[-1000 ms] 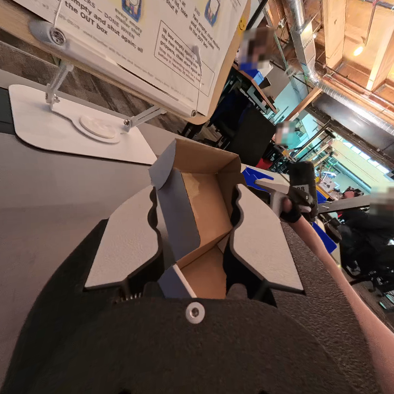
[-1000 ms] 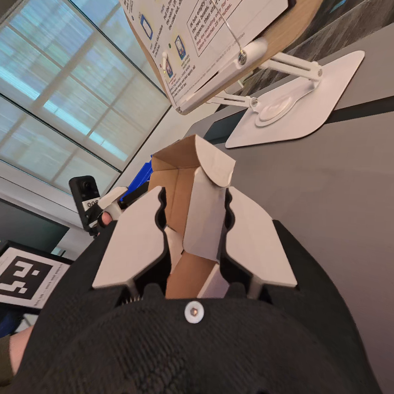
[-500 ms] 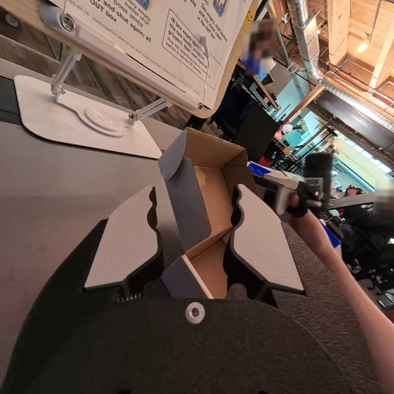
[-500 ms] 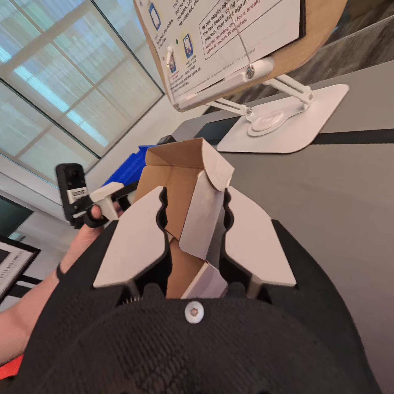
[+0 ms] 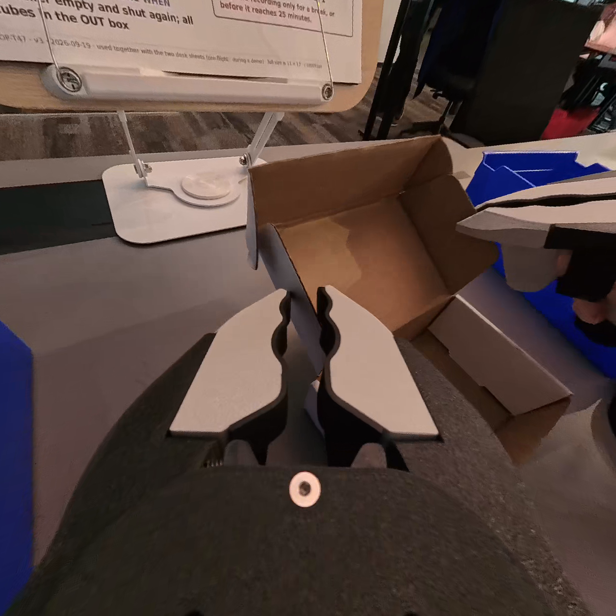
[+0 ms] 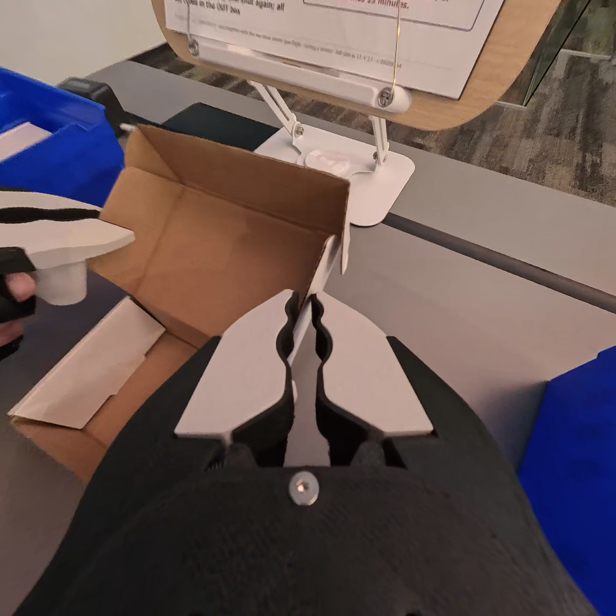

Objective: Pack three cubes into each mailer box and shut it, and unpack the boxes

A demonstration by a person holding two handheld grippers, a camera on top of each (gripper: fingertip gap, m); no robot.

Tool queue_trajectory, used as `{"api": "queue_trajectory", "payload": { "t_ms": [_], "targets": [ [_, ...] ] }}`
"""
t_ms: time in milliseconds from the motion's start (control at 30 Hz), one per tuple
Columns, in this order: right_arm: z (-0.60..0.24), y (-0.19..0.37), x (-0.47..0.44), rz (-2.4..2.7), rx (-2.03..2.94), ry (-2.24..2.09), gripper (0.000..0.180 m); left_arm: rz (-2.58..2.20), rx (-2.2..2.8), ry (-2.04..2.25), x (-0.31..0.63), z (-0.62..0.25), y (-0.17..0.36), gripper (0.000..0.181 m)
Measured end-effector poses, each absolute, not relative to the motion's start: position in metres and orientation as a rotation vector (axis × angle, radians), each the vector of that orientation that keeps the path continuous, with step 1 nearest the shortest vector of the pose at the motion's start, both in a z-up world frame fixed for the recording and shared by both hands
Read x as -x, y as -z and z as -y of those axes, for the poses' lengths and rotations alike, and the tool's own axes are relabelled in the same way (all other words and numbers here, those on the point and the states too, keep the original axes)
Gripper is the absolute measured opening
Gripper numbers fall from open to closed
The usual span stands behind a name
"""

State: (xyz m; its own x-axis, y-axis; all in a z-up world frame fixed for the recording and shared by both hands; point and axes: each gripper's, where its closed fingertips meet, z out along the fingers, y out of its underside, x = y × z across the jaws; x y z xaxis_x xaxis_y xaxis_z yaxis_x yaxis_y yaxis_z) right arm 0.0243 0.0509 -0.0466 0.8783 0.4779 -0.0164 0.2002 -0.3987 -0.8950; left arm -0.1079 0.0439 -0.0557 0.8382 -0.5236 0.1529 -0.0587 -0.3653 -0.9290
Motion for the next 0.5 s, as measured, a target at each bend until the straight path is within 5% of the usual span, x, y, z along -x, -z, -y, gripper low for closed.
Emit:
{"api": "queue_trajectory", "payload": {
  "t_ms": [33, 500],
  "targets": [
    [-0.049, 0.043, -0.023, 0.481, 1.971, -0.341, 0.009, -0.435, 1.897, 0.516, 0.109, -0.045, 0.055, 0.014],
    [0.001, 0.053, -0.009, 0.514, 1.901, -0.407, 0.018, -0.504, 1.876, 0.524, 0.102, -0.018, 0.056, 0.021]
  ]
}}
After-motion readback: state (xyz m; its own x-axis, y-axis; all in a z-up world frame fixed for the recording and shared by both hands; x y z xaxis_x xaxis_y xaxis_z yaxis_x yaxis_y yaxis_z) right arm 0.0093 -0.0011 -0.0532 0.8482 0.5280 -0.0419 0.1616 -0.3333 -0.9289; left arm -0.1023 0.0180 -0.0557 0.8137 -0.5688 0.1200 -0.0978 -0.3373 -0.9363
